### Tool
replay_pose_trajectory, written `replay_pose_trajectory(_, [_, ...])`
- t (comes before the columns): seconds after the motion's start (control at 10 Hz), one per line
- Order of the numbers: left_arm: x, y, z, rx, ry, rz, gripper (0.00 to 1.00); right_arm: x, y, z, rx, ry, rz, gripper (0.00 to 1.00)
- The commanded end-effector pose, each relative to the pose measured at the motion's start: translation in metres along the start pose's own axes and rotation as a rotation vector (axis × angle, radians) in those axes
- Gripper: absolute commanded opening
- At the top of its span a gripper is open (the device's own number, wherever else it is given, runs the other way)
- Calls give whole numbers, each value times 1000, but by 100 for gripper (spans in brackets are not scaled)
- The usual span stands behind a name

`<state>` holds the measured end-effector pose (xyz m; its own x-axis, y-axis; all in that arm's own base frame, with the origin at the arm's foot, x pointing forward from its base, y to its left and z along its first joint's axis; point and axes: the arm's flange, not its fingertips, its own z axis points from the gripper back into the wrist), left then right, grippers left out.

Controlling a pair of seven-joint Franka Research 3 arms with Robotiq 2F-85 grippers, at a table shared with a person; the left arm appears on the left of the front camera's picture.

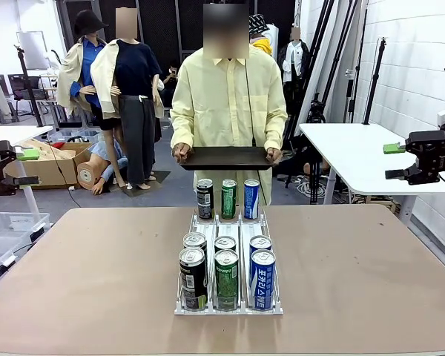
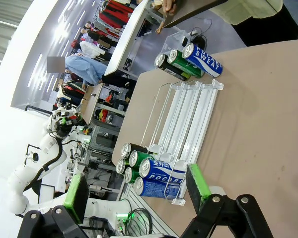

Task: Retrieve and hand over the desired beverage to the person.
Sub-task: Pick up a can of the same type that the person held from the Automatic Can Dispenser.

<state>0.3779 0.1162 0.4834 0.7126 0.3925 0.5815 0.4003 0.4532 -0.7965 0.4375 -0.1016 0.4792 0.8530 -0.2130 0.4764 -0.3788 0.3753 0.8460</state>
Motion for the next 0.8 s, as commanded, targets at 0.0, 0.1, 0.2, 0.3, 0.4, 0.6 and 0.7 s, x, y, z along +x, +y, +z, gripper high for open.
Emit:
replay_pose_trajectory(0.0, [0, 0, 1, 1, -2, 6, 100, 1, 1, 0, 10, 4, -3, 100])
replay_pose_trajectory(0.1, [0, 0, 1, 1, -2, 6, 100, 1, 1, 0, 10, 4, -3, 100])
replay_pose_trajectory(0.2, [0, 0, 1, 1, -2, 6, 100, 1, 1, 0, 10, 4, -3, 100])
replay_pose_trajectory(0.3, [0, 0, 1, 1, -2, 6, 100, 1, 1, 0, 10, 4, -3, 100])
replay_pose_trajectory(0.4, [0, 0, 1, 1, -2, 6, 100, 1, 1, 0, 10, 4, -3, 100])
replay_pose_trajectory(0.6, [0, 0, 1, 1, -2, 6, 100, 1, 1, 0, 10, 4, -3, 100])
replay_pose_trajectory(0.7, [0, 0, 1, 1, -2, 6, 100, 1, 1, 0, 10, 4, -3, 100])
